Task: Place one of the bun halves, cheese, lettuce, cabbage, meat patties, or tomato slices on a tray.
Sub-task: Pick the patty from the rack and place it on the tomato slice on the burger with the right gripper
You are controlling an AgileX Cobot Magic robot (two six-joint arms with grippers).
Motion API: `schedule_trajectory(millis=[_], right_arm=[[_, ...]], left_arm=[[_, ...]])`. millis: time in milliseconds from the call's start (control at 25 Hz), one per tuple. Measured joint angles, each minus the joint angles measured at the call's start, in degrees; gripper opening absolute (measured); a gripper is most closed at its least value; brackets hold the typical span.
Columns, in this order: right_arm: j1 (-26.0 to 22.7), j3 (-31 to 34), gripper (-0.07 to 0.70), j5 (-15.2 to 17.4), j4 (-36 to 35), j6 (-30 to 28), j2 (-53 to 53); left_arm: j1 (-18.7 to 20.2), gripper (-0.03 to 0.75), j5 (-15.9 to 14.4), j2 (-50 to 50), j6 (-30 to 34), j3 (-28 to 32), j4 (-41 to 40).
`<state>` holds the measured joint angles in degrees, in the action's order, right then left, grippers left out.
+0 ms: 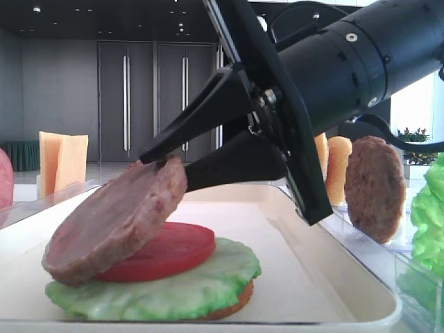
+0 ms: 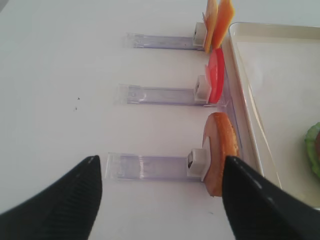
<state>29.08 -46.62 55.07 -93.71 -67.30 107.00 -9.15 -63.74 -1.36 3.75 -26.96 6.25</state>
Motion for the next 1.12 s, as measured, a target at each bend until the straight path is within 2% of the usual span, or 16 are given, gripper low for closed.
schedule_trajectory(millis=[160, 400, 760, 1120], right_arm=[[0.0, 0.0, 0.249, -0.35, 0.0, 0.0, 0.0], [0.0, 0.0, 0.315, -0.6, 0.0, 0.0, 0.0], [0.0, 0.0, 0.513, -0.91, 0.12, 0.0, 0.0], [0.0, 0.0, 0.536, -1.86, 2.17, 0.68, 0.0]], left_arm=[[0.0, 0.573, 0.0, 0.0, 0.0, 0.0, 0.0], [0.0, 0.573, 0.0, 0.0, 0.0, 0.0, 0.04], [0.0, 0.573, 0.0, 0.0, 0.0, 0.0, 0.06], [0.0, 0.573, 0.0, 0.0, 0.0, 0.0, 0.11]])
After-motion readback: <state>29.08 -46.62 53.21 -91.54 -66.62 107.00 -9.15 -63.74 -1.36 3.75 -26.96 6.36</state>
